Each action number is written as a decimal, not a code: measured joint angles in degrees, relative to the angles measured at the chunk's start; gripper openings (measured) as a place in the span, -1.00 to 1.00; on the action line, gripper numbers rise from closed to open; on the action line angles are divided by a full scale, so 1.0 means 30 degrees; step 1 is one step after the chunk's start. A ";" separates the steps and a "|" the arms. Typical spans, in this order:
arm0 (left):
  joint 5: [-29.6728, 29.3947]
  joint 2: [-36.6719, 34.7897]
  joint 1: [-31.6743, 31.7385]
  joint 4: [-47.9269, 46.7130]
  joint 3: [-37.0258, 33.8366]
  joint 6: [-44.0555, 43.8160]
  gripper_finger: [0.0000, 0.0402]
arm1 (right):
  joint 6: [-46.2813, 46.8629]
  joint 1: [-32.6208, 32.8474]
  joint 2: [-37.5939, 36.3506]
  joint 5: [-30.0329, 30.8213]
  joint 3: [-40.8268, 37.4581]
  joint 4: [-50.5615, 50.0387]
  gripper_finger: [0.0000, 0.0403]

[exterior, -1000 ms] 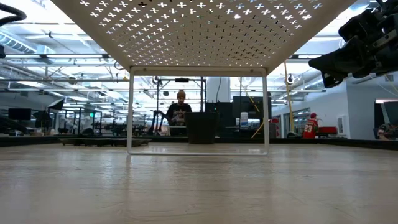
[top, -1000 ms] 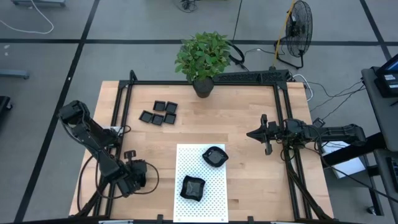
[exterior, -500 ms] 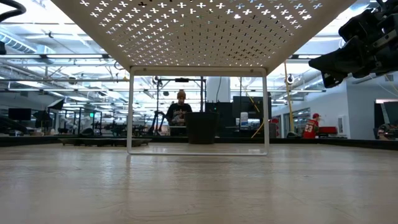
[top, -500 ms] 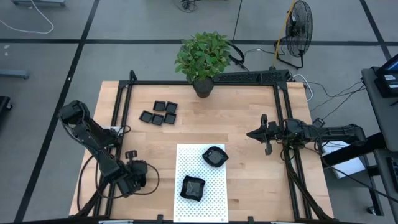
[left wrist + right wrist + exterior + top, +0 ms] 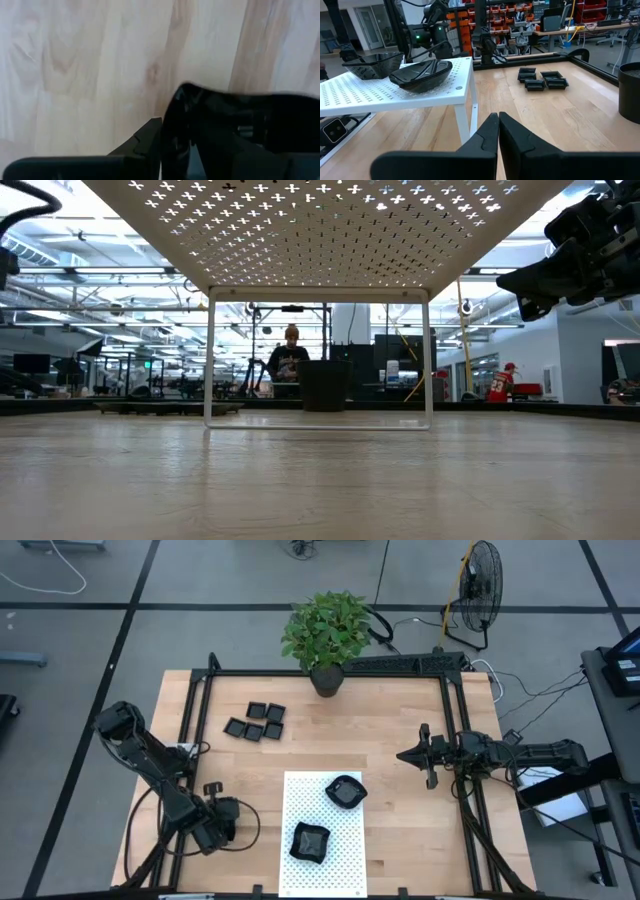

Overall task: Pick & Place Mini shaped plates
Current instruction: Stack the distorted square plate on top of the distorted square plate on the shelf

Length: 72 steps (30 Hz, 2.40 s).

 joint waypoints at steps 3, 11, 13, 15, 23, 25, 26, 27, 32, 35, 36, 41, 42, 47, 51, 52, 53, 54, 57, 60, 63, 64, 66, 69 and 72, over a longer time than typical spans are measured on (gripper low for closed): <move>0.0134 0.0000 0.0231 -0.0010 0.0000 0.0509 -0.41 | 0.0000 0.0004 -0.0004 0.0003 0.0000 0.0002 -1.00; 0.0466 0.0000 0.0449 -0.0040 0.0007 0.1265 -0.41 | -0.0002 -0.0001 0.0001 -0.0004 0.0000 0.0002 -1.00; 0.0754 0.0000 0.0449 -0.0071 0.0041 0.1473 -0.42 | 0.0000 -0.0001 0.0001 0.0004 0.0000 0.0002 -1.00; 0.0865 0.0000 0.0449 -0.0264 0.0178 0.1522 -0.42 | 0.0000 -0.0001 -0.0006 -0.0004 0.0000 0.0002 -1.00; 0.1000 0.0000 0.0449 -0.1129 0.0619 0.1534 -0.42 | 0.0000 0.0005 -0.0005 -0.0002 0.0000 0.0002 -1.00; 0.1189 0.0000 0.0449 -0.1155 0.0619 0.1524 -0.42 | 0.0000 0.0006 -0.0006 -0.0004 0.0000 0.0002 -1.00; 0.1212 0.0000 0.0449 -0.1156 0.0619 0.1529 -0.42 | 0.0000 0.0002 -0.0006 -0.0004 0.0000 -0.0002 -1.00; 0.1205 0.0000 0.0449 -0.1162 0.0619 0.1529 -0.42 | 0.0000 0.0004 0.0001 -0.0004 0.0000 0.0000 -1.00; 0.1205 0.0000 0.0449 -0.1162 0.0619 0.1514 -0.42 | 0.0000 0.0005 -0.0005 -0.0004 0.0000 0.0002 -1.00; 0.1205 0.0000 0.0449 -0.1162 0.0619 0.1522 -0.42 | 0.0000 -0.0001 -0.0006 0.0001 0.0000 0.0002 -1.00; 0.1205 0.0000 0.0449 -0.1162 0.0619 0.1529 -0.42 | 0.0000 0.0002 -0.0002 -0.0004 0.0000 0.0002 -1.00; 0.1776 0.0000 0.0449 -0.1179 0.0619 0.1945 -0.42 | 0.0000 0.0006 -0.0006 0.0002 0.0000 0.0002 -1.00; 0.1827 0.0000 0.0452 -0.1202 0.0619 0.2040 -0.42 | 0.0000 0.0004 -0.0006 -0.0004 0.0000 0.0001 -1.00; 0.1861 0.0000 0.0658 -0.1656 0.0624 0.2214 -0.42 | 0.0000 0.0001 -0.0001 -0.0004 0.0000 0.0002 -1.00; 0.1861 0.0000 0.0893 -0.2263 0.0989 0.2214 -0.42 | 0.0000 -0.0001 -0.0006 -0.0002 0.0000 0.0002 -1.00; 0.1853 -0.0007 0.0943 -0.2399 0.1115 0.2228 -0.42 | 0.0000 0.0000 -0.0002 0.0003 0.0000 0.0002 -1.00; 0.1852 -0.0007 0.0959 -0.2468 0.1246 0.2292 -0.42 | 0.0000 0.0000 -0.0001 -0.0003 0.0000 0.0001 -1.00; 0.1811 -0.0007 0.0959 -0.2488 0.1364 0.2434 -0.42 | 0.0000 0.0001 0.0001 -0.0001 0.0000 0.0002 -1.00; 0.1721 -0.0007 0.0959 -0.2461 0.1530 0.2675 -0.42 | 0.0000 0.0000 -0.0001 -0.0004 0.0000 -0.0003 -1.00; 0.1715 -0.0007 0.0952 -0.2582 0.1530 0.2564 -0.42 | 0.0000 -0.0001 0.0001 0.0003 0.0000 -0.0005 -1.00; 0.1597 -0.0007 0.0952 -0.2612 0.1530 0.2564 -0.42 | 0.0000 0.0002 0.0001 0.0004 0.0000 0.0002 -1.00; 0.1542 -0.0007 0.0952 -0.2647 0.1530 0.2564 -0.42 | 0.0000 0.0002 -0.0006 -0.0004 0.0000 0.0002 -1.00; 0.1436 -0.0007 0.0952 -0.2812 0.1530 0.2564 -0.42 | 0.0000 0.0001 -0.0001 -0.0004 0.0000 0.0002 -1.00; 0.1211 -0.0007 0.0952 -0.3185 0.1530 0.2527 -0.42 | 0.0000 -0.0001 -0.0002 0.0002 0.0000 0.0002 -1.00; 0.1205 -0.0007 0.0952 -0.3297 0.1530 0.2440 -0.45 | 0.0000 0.0005 -0.0006 0.0004 0.0000 0.0002 -1.00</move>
